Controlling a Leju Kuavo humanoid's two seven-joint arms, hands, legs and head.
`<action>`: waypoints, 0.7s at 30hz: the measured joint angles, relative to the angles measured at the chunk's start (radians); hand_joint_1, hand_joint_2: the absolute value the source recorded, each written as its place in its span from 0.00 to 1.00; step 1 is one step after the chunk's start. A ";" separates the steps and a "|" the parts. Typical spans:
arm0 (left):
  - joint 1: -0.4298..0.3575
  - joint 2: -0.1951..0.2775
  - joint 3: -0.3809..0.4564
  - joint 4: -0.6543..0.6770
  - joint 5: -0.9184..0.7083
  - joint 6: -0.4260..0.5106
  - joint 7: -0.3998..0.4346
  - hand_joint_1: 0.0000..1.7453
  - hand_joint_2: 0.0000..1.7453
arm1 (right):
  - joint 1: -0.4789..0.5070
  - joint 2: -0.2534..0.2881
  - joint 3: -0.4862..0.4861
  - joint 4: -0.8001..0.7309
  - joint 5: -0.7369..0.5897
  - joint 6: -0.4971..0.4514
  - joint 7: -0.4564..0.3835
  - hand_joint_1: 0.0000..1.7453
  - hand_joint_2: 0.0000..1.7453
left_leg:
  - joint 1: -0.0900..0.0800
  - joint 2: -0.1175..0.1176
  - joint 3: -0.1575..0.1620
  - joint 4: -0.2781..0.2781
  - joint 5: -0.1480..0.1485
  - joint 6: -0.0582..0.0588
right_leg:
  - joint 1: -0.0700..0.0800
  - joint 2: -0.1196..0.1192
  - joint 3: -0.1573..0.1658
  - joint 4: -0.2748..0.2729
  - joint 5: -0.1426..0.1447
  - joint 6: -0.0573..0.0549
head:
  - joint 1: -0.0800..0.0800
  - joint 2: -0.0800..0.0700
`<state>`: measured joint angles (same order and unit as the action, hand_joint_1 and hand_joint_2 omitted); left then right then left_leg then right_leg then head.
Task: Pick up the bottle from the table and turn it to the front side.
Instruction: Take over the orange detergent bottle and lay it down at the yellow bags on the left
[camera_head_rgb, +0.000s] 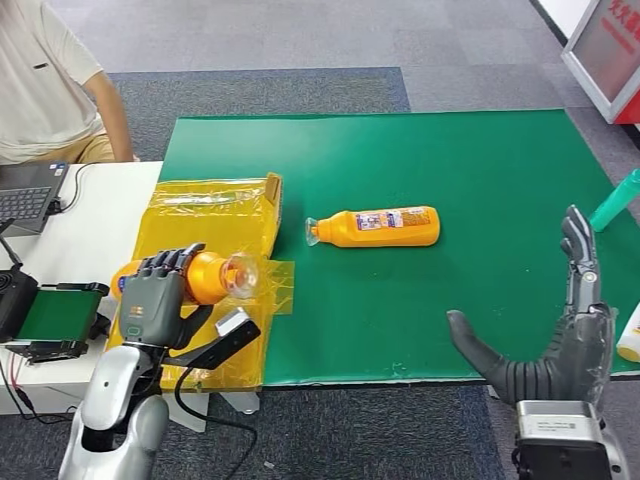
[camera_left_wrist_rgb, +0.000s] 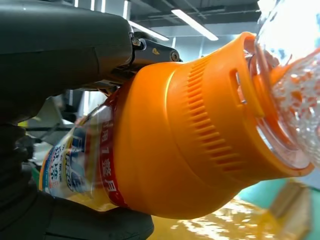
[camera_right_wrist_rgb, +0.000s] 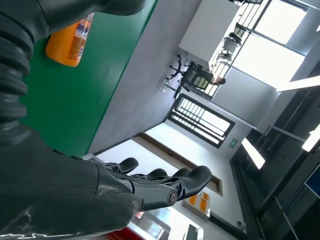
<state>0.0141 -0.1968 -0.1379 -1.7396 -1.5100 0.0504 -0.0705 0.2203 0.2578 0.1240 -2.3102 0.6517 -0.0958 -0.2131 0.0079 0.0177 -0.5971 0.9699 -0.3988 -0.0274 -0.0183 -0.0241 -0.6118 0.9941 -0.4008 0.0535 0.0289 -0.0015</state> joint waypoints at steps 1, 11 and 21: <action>-0.003 0.000 0.012 0.003 -0.013 -0.012 0.005 1.00 1.00 | 0.000 0.001 -0.004 -0.003 -0.002 0.003 -0.002 0.00 1.00 | 0.000 0.000 0.000 0.000 0.000 0.000 | 0.000 0.000 0.000 0.000 0.000 0.000 | 0.000 0.000; -0.099 0.091 0.044 0.056 -0.041 -0.098 0.022 1.00 1.00 | -0.011 0.003 -0.032 -0.007 -0.059 0.033 -0.022 0.00 1.00 | 0.000 0.000 0.000 0.000 0.001 0.000 | 0.000 0.000 0.000 0.000 0.000 0.000 | 0.000 0.000; -0.137 0.130 0.044 0.159 -0.027 -0.134 -0.014 1.00 1.00 | -0.028 0.003 -0.050 0.003 -0.127 0.036 -0.068 0.00 1.00 | 0.000 0.000 0.000 0.000 0.000 0.000 | 0.000 0.000 0.000 0.000 0.000 0.000 | 0.000 0.000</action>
<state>-0.1228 -0.0667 -0.0940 -1.5803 -1.5371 -0.0834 -0.0846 0.1927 0.2605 0.0741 -2.3075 0.5246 -0.0595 -0.2809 0.0079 0.0177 -0.5972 0.9699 -0.3983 -0.0276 -0.0184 -0.0240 -0.6118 0.9941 -0.4006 0.0535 0.0289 -0.0016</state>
